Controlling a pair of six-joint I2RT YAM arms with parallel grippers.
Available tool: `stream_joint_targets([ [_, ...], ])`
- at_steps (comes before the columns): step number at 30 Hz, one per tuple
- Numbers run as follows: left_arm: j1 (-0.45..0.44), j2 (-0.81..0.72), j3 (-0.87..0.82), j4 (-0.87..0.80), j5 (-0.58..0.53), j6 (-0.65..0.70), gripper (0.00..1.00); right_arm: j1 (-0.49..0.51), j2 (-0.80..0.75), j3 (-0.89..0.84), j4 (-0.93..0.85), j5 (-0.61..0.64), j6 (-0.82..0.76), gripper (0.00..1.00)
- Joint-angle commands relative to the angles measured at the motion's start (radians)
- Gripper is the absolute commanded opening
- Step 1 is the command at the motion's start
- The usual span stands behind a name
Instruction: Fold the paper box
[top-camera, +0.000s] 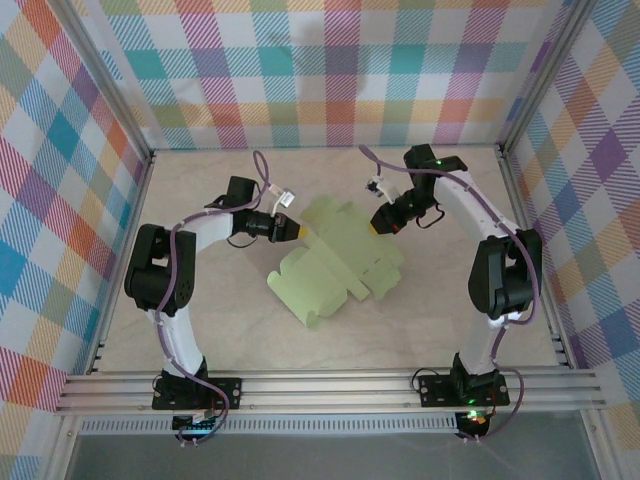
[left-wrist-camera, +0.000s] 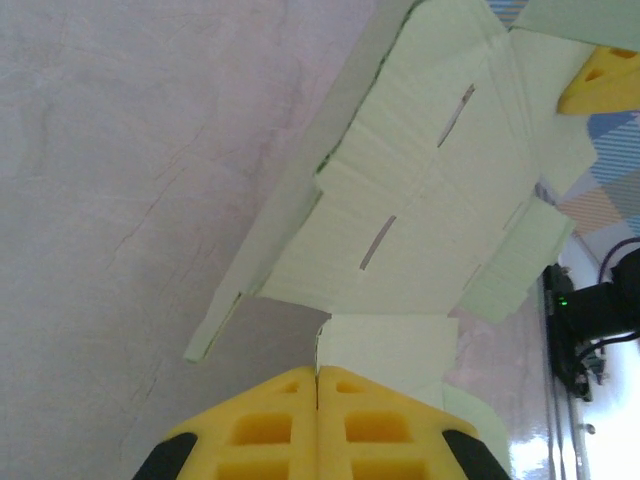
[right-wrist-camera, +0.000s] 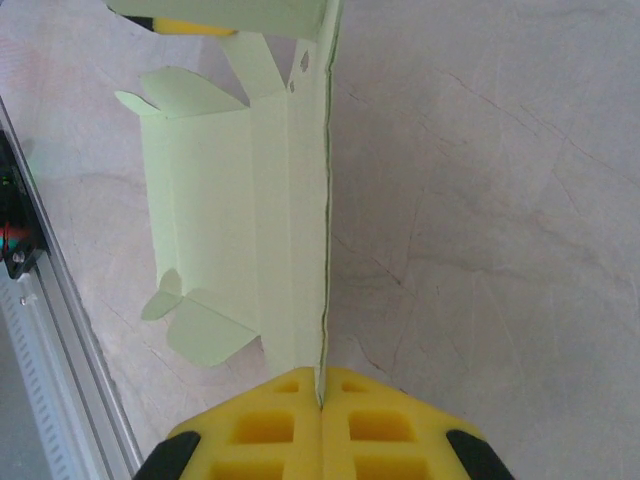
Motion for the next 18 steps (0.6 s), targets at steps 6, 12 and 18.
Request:
stream_joint_targets([
  [6,-0.121,-0.146,-0.106,0.115,-0.360,0.032,0.00,-0.007,0.025,0.075,-0.008,-0.002,0.111,0.00],
  [12,-0.276,-0.260,-0.244,0.275,-0.727,0.058,0.00,-0.007,0.042,0.091,-0.011,0.018,0.147,0.00],
  [18,-0.413,-0.274,-0.295,0.328,-0.936,0.191,0.00,-0.007,0.064,0.108,-0.018,0.027,0.175,0.00],
])
